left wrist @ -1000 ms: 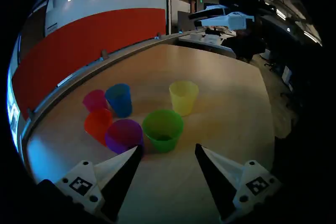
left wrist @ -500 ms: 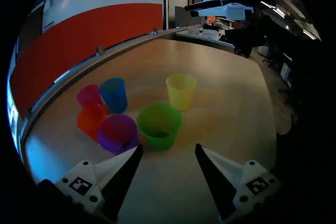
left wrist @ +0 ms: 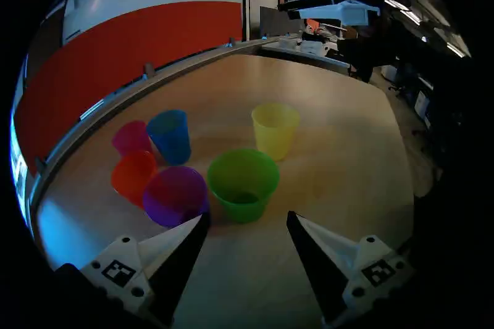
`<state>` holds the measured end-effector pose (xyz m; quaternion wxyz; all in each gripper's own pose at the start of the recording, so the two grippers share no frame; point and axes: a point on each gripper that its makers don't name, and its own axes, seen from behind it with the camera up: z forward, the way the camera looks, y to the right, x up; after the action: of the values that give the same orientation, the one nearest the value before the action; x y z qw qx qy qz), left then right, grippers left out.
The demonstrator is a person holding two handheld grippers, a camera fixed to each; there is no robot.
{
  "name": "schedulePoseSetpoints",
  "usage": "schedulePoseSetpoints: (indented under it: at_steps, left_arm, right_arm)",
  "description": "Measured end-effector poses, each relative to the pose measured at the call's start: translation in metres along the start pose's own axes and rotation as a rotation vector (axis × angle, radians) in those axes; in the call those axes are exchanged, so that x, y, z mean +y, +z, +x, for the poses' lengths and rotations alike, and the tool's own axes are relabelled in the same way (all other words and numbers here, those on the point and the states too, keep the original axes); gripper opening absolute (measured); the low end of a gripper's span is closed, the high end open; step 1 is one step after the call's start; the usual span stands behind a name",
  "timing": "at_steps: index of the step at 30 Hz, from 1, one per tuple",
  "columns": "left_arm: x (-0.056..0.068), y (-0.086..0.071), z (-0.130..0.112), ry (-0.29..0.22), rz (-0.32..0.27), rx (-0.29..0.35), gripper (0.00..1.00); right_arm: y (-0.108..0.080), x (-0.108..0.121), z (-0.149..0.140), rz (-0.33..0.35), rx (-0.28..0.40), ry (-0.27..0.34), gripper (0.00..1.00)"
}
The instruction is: Pour water
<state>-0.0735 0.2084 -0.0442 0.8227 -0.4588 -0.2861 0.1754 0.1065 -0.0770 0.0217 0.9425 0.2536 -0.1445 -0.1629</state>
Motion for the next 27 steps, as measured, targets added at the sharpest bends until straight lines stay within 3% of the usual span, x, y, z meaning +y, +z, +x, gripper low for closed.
schedulePoseSetpoints:
  at_steps: [27]
  left_arm:
    - [-0.010, 0.009, 0.004, 0.005, 0.013, 0.005, 0.93]
  right_arm:
    - [0.002, 0.003, -0.002, -0.007, -0.006, 0.000, 1.00]
